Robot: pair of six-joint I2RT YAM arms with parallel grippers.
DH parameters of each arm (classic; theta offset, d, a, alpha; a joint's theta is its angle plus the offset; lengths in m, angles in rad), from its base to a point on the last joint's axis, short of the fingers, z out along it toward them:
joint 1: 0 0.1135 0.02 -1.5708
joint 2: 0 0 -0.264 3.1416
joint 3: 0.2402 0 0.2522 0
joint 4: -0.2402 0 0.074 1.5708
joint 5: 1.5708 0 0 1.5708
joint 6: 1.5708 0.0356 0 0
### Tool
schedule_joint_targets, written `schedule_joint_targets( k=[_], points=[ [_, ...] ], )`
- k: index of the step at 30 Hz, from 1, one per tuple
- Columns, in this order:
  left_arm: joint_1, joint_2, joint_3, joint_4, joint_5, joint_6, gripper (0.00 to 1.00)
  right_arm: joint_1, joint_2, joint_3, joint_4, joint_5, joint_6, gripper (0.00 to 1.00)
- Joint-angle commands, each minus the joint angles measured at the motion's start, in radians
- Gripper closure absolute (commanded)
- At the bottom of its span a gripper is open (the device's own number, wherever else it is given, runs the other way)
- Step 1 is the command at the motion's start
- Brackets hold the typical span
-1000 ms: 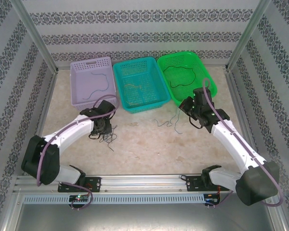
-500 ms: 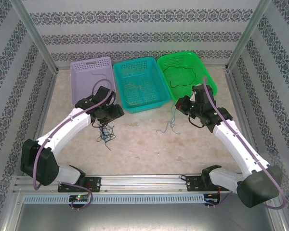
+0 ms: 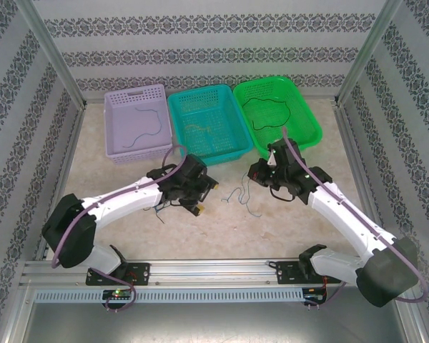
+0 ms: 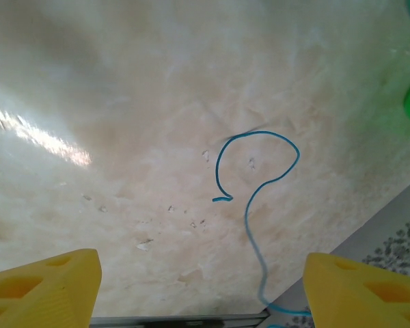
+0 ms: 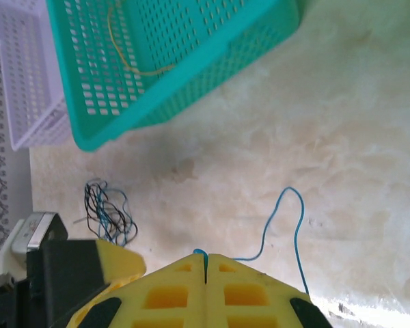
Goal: Untangle the cables
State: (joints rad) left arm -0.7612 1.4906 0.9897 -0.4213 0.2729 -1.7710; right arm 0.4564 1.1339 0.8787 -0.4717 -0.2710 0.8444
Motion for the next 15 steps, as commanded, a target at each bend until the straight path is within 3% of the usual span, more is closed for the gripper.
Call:
schedule_joint_targets(
  k=[1, 6, 15],
  points=[
    [-0.018, 0.028, -0.022, 0.08, -0.015, -0.202, 0.23, 0.037, -0.021, -0.047, 0.019, 0.015, 0.034, 1.0],
    [-0.054, 0.04, -0.105, 0.214, -0.017, -0.343, 0.26, 0.09, -0.032, -0.087, 0.027, 0.038, 0.058, 1.0],
    [-0.121, 0.076, -0.101, 0.304, -0.027, -0.511, 0.3, 0.14, -0.042, -0.121, 0.034, 0.061, 0.08, 1.0]
  ],
)
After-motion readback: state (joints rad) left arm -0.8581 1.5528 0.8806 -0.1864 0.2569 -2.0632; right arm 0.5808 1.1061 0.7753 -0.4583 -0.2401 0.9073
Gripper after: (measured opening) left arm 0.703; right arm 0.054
